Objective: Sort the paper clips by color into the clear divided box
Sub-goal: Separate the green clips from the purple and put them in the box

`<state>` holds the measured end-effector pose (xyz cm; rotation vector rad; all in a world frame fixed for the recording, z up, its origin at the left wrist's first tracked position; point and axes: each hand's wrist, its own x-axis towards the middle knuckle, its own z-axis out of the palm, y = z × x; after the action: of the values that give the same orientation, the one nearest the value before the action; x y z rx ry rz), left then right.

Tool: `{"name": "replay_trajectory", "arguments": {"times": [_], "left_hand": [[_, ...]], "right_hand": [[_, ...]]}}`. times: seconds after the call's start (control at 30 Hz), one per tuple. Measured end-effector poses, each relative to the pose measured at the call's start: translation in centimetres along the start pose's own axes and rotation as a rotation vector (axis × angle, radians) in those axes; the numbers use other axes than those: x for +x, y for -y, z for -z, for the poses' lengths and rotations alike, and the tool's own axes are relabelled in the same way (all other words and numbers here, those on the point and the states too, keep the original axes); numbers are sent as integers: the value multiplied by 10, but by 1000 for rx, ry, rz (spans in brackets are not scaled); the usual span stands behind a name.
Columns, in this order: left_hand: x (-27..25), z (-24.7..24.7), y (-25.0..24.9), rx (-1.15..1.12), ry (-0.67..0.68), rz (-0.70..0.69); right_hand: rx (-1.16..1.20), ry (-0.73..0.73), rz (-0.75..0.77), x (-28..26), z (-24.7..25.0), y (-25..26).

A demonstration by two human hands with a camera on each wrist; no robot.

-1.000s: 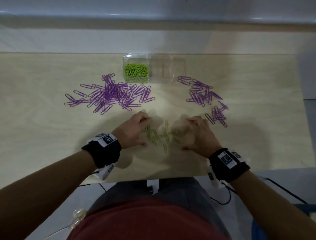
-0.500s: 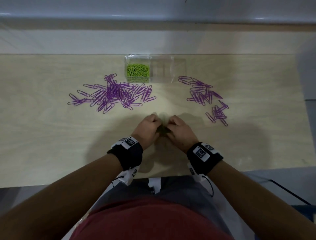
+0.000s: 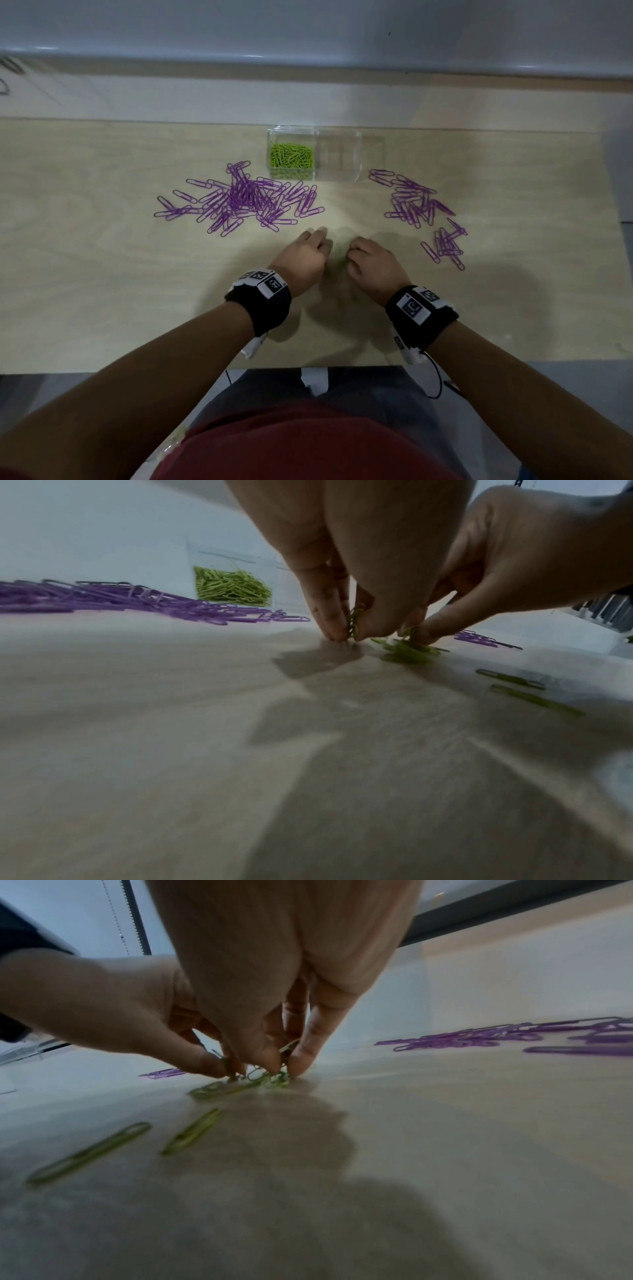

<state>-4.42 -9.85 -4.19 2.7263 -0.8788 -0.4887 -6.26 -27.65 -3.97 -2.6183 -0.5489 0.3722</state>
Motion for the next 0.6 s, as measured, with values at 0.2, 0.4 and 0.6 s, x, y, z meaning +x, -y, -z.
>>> {"name": "replay_trajectory", "arguments": {"times": [0.2, 0.4, 0.6], "left_hand": [[-3, 13, 10, -409, -240, 162], [29, 82, 51, -534, -573, 309], [74, 110, 93, -361, -379, 449]], "right_hand": [[250, -142, -91, 7, 12, -14], [377, -283, -163, 66, 64, 4], [-82, -145, 15, 173, 88, 34]]}}
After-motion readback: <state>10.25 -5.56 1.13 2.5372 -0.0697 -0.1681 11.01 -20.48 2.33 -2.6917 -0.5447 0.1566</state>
